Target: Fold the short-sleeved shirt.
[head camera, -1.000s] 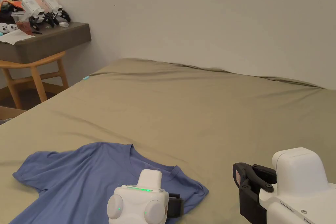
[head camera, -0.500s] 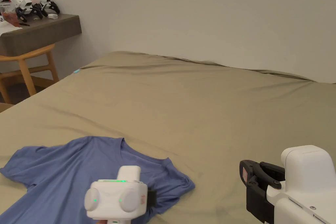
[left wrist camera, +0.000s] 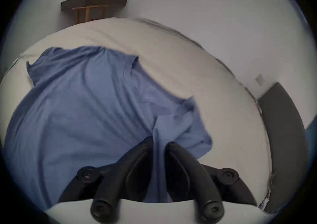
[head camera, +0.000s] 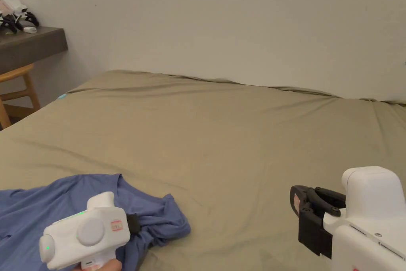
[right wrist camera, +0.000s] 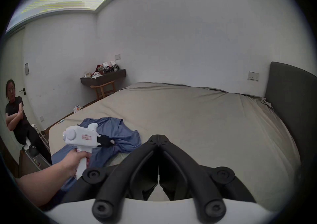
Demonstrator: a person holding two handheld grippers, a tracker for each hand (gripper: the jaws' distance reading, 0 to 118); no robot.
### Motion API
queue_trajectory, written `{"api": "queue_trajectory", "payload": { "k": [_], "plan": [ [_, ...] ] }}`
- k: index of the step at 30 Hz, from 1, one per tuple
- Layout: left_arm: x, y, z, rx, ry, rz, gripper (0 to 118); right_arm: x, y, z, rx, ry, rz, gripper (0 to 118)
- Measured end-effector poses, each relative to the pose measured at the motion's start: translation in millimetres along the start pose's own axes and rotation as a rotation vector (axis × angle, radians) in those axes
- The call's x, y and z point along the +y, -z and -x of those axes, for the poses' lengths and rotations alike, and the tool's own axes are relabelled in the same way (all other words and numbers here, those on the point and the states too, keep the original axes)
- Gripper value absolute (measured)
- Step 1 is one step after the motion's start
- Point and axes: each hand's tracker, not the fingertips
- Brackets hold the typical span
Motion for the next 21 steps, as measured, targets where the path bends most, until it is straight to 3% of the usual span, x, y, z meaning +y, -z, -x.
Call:
{"api": "queue_trajectory", "payload": {
  "k": [5,10,16,19,21],
  "plan": [
    [24,-26,-117,-0.014,0.237,-0.025,9,22,-70,-47,-0.162,0.013,-0.058,2],
    [-29,-50,-291,-0.258,0.509,0.028,9,40,-165,-97,-0.382,-0.021,-0.136,2],
    [-191,-86,-454,-0.475,0.834,0.235,9,49,-272,-130,-0.555,-0.004,-0.207,2],
    [-273,-105,-474,-0.676,0.89,0.427,9,42,-305,-129,-0.599,-0.035,-0.21,2],
    [-318,-109,-471,-0.676,0.896,0.537,9,36,-316,-128,-0.608,-0.038,-0.203,2]
  ]
}}
